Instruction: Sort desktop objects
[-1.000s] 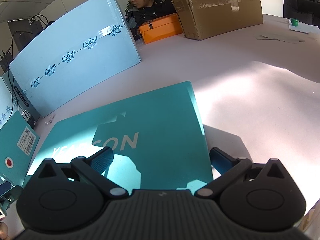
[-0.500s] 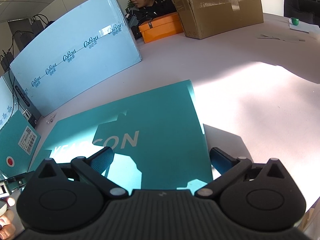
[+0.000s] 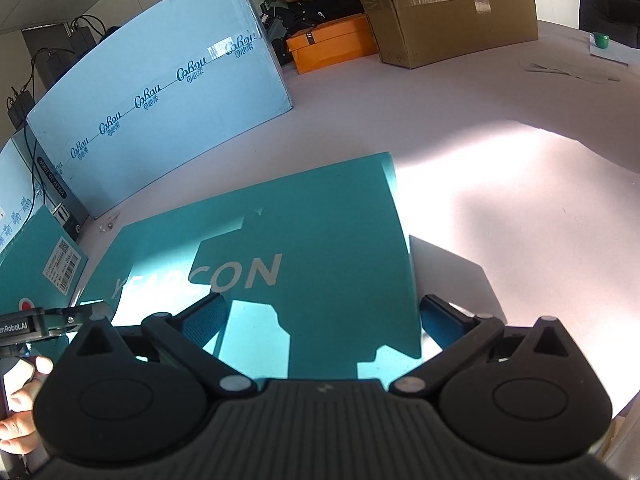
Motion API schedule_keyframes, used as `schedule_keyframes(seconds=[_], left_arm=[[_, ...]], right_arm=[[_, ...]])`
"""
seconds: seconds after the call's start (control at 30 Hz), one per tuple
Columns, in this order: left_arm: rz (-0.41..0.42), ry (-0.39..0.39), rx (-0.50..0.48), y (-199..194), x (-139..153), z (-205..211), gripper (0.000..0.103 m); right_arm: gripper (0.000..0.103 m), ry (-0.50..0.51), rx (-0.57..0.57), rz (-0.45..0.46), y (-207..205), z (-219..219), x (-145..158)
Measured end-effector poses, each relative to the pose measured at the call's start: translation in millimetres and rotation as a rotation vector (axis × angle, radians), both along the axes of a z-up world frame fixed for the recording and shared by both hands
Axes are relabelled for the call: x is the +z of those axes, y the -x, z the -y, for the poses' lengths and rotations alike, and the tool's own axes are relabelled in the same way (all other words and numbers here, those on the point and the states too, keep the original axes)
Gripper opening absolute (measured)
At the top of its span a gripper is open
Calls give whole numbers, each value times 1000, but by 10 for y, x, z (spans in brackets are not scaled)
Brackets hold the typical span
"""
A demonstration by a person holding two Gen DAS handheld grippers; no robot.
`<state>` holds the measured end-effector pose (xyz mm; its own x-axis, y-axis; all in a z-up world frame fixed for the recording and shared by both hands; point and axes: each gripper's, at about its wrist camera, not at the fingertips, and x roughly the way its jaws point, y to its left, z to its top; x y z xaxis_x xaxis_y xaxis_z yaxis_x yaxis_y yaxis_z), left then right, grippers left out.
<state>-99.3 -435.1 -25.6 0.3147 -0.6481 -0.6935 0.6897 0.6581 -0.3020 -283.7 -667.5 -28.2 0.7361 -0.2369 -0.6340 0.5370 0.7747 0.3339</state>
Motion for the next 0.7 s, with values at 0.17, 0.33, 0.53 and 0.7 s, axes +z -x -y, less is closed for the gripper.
schedule_keyframes(seconds=[0.17,0.33,0.53,0.7], left_arm=[[8,3,-5,1,-20,-43,103],[20,9,-4,6,-18,-57,103],[34,23,-1,49,7,-98,103],[41,31,-5,85,36,-94,102]], right_arm=[[103,14,-11,14,22,-38,-10],[103,21,-23,34,66,-58,-17],[101,29,-38,58,118,-82,-25],[99,32,-47,76,174,-114,-10]])
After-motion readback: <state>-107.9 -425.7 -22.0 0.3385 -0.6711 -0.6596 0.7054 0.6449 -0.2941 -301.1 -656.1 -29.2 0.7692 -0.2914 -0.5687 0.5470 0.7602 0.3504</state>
